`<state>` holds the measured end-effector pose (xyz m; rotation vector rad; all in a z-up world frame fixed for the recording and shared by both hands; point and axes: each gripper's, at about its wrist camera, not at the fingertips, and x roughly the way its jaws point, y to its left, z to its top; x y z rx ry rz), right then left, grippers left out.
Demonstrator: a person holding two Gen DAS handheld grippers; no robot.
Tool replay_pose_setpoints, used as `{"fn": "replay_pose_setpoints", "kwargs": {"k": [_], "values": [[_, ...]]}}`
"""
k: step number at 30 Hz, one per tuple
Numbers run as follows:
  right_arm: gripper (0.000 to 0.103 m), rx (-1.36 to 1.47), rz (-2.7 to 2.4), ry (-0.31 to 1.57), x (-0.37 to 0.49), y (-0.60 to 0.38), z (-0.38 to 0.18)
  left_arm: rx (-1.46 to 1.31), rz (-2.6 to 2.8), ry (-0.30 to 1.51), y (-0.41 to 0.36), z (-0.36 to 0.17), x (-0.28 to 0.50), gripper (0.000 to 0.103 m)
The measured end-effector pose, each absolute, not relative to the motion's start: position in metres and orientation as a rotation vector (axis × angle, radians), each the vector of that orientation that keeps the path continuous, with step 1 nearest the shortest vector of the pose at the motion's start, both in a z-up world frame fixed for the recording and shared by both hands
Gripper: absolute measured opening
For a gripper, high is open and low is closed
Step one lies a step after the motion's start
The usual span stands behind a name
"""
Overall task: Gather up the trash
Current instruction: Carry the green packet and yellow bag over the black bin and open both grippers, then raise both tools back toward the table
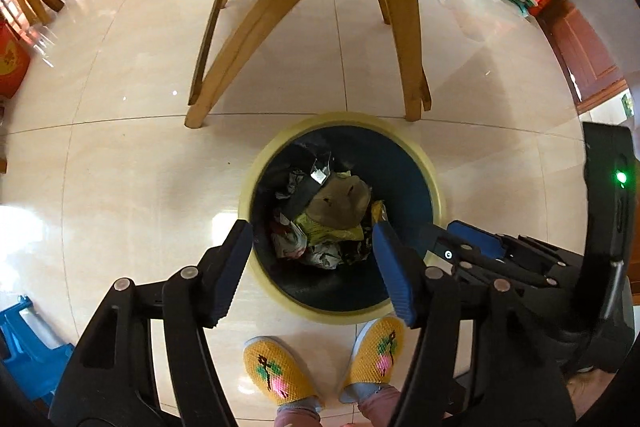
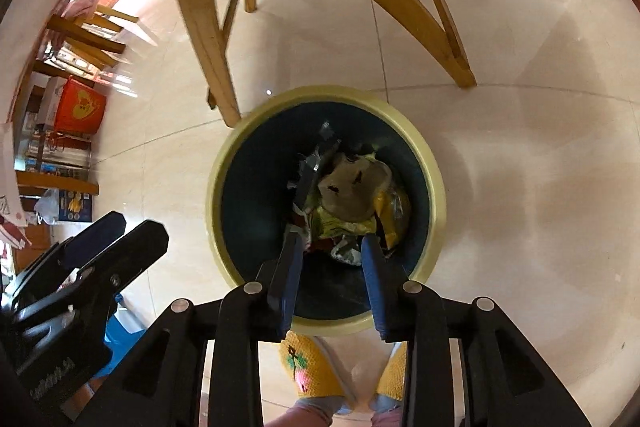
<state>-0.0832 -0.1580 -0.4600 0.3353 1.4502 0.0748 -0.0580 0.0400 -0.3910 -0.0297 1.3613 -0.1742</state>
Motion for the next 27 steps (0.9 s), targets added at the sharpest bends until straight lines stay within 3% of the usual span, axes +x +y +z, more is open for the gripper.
{"fn": "replay_pose_setpoints", "kwargs": {"k": [6,16,27], "values": [[0.031,0.314,0.080,1.399,-0.081,-0.156,-0.442,-0.029,-0.167,1.336,0.043,-0.375,-0.056,0.072],[0.031,0.332,0.059,1.389,-0.089,-0.159,-0.390,-0.039,-0.164,1.319,0.049,-0.327,-0.061,0.073],[0.031,0.328,0.052,1.344,-0.106,-0.153,-0.268,-0.023,-0.193,1.282,0.058,-0.212,-0.070,0.073]]}}
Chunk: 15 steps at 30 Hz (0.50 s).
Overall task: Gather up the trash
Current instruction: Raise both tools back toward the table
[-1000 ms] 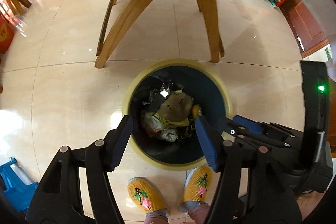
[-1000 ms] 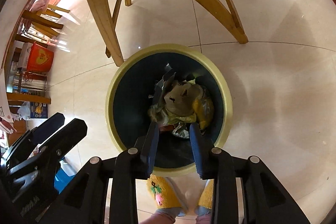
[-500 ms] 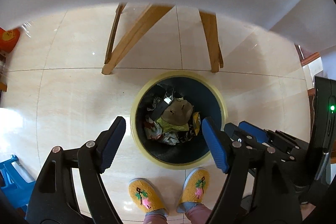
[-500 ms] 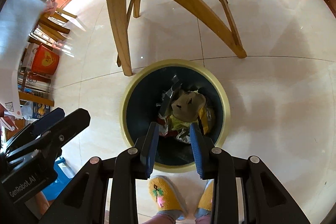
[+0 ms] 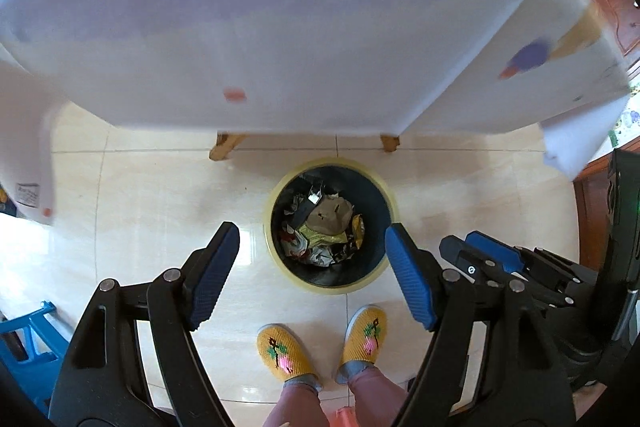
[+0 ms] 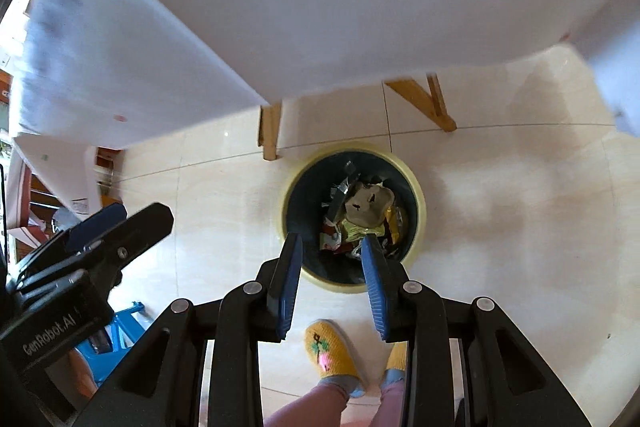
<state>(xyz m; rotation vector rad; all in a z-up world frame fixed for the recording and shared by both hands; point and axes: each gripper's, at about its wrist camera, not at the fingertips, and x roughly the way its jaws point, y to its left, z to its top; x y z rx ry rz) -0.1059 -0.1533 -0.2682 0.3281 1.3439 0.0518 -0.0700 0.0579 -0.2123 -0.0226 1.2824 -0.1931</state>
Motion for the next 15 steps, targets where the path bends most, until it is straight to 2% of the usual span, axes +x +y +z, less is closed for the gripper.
{"fn": "replay_pose_setpoints", "kwargs": {"k": [15], "values": [[0.033,0.270,0.093,1.264,-0.143,-0.141,-0.096,0.053,-0.275,1.178,0.064,-0.047,-0.096,0.073]]}}
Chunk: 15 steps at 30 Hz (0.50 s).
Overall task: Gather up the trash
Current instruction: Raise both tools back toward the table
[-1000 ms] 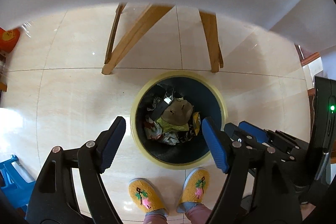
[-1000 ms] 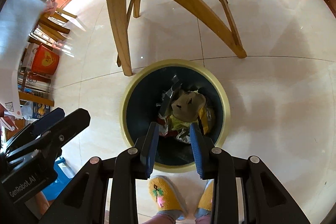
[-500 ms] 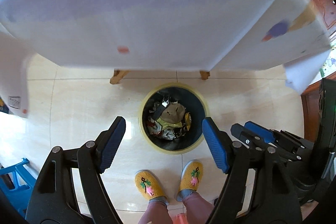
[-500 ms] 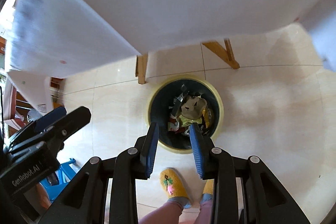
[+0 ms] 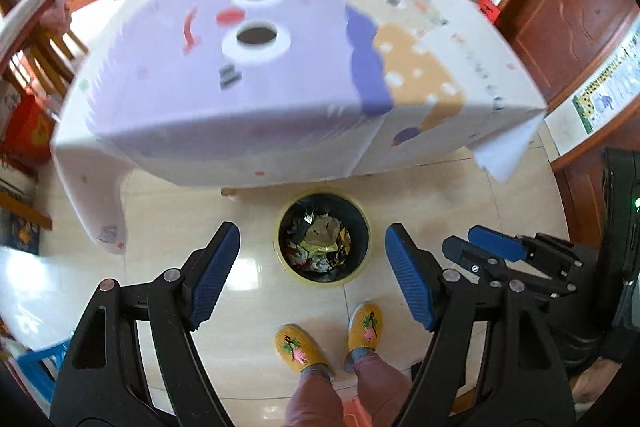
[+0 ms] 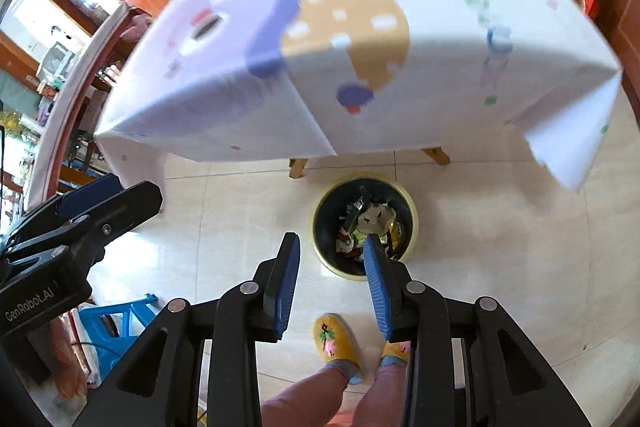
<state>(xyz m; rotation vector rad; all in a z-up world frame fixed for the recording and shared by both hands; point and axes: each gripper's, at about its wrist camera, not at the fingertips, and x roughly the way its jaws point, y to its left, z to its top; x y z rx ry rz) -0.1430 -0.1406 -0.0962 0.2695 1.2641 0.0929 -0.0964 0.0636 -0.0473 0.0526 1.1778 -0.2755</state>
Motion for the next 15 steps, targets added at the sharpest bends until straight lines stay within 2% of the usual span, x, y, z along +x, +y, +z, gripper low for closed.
{"fn": "replay_pose_setpoints", "kwargs": {"k": [8,15], "values": [[0.037,0.225,0.100,1.111,-0.143,-0.135,0.015,0.079,-0.318,1.045,0.070,0.053,-0.097,0.073],[0.043,0.226,0.072,0.971,-0.131,-0.134,0.080,0.119,-0.345,0.954,0.077,0.104,-0.081,0.073]]}}
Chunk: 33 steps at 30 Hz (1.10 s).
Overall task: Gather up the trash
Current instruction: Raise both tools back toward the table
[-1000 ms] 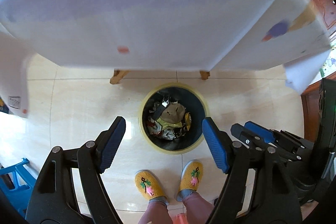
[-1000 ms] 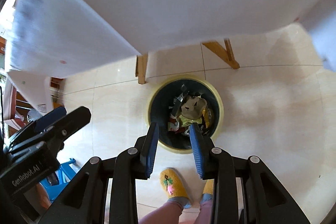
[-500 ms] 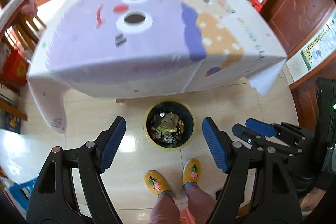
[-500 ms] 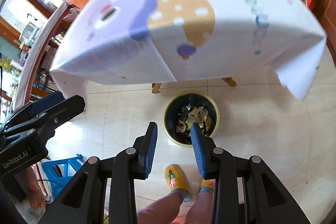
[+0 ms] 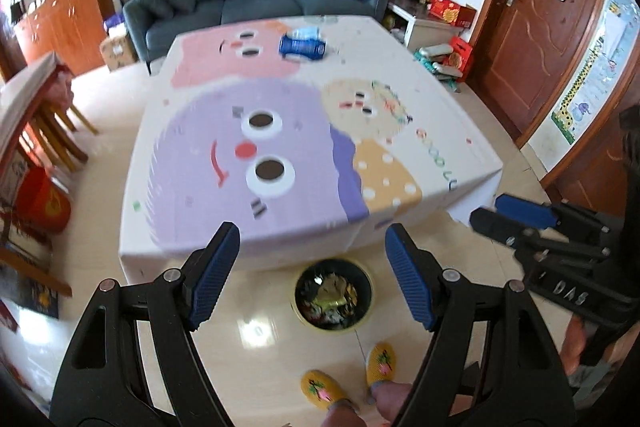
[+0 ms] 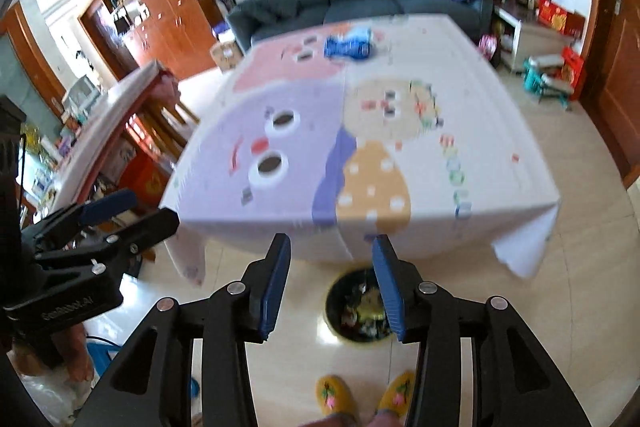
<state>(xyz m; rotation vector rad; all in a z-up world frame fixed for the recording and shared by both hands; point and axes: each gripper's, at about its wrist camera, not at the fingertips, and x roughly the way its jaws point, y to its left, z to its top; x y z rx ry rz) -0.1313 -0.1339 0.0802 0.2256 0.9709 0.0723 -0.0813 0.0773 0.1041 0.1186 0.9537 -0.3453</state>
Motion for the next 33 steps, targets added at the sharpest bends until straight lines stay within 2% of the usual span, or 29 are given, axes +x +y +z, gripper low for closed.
{"fn": "replay_pose_setpoints", "kwargs": {"k": [6,14,23,33], "values": [[0.044,0.235,0.034,0.907,-0.112,-0.143,0.119,0.201,-0.392,0.879,0.068,0.138,-0.060,0.073],[0.044,0.255,0.025,0.909,-0.067,-0.169,0.137,0.335,-0.429,0.827,0.040,0.165,-0.006,0.073],[0.044,0.290,0.057,0.906,0.025,-0.212,0.129,0.468,-0.403,0.841,0.006,0.181,0.083,0.073],[0.044,0.355,0.039,0.950,0.116,-0.247,0.115,0.618,-0.478,0.896,-0.030,0.174,0.170,0.073]]}}
